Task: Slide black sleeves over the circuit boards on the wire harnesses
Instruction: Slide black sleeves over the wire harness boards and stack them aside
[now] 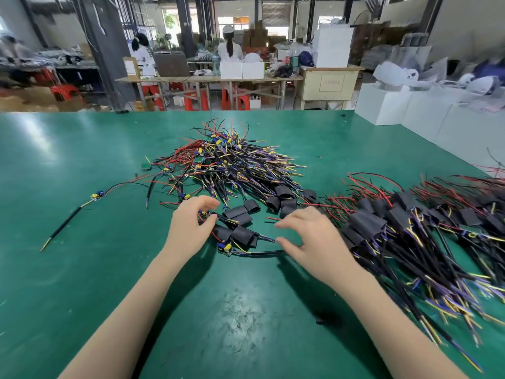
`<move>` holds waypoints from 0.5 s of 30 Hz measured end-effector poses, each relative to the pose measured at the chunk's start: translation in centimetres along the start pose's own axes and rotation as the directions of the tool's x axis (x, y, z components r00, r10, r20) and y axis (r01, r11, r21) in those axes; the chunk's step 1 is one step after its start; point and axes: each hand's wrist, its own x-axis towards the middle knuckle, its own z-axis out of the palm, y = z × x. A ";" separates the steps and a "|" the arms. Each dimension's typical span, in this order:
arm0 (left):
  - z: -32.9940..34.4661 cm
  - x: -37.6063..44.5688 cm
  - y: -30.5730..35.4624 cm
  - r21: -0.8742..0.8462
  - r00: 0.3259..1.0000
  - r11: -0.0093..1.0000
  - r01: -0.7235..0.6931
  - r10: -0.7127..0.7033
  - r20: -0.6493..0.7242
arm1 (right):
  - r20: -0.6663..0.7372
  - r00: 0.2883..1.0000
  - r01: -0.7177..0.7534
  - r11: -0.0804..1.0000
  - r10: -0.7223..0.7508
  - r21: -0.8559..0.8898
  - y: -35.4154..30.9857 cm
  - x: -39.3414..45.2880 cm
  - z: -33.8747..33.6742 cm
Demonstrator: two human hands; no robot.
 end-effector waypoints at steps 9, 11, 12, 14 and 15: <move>-0.4 0.8 -0.3 0.129 0.978 0.990 0.053 -0.077 0.194 | 0.223 0.956 0.197 0.980 -0.191 -0.002 -2.1 1.7 4.5; -0.9 1.2 -0.8 0.158 0.978 0.985 0.068 -0.097 0.186 | 0.164 0.967 0.206 0.977 -0.196 -0.048 -1.9 1.9 4.4; -1.1 1.2 -1.1 0.200 0.978 0.977 0.068 -0.105 0.178 | 0.140 0.969 0.217 0.972 -0.204 -0.085 -1.8 1.9 4.2; -1.1 1.0 -1.7 0.304 0.979 0.950 0.066 -0.121 0.164 | 0.120 0.973 0.210 0.970 -0.196 -0.120 -1.7 2.1 4.0; -1.0 0.7 -1.9 0.325 0.979 0.944 0.059 -0.118 0.164 | 0.121 0.977 0.187 0.976 -0.174 -0.109 -1.7 2.1 3.9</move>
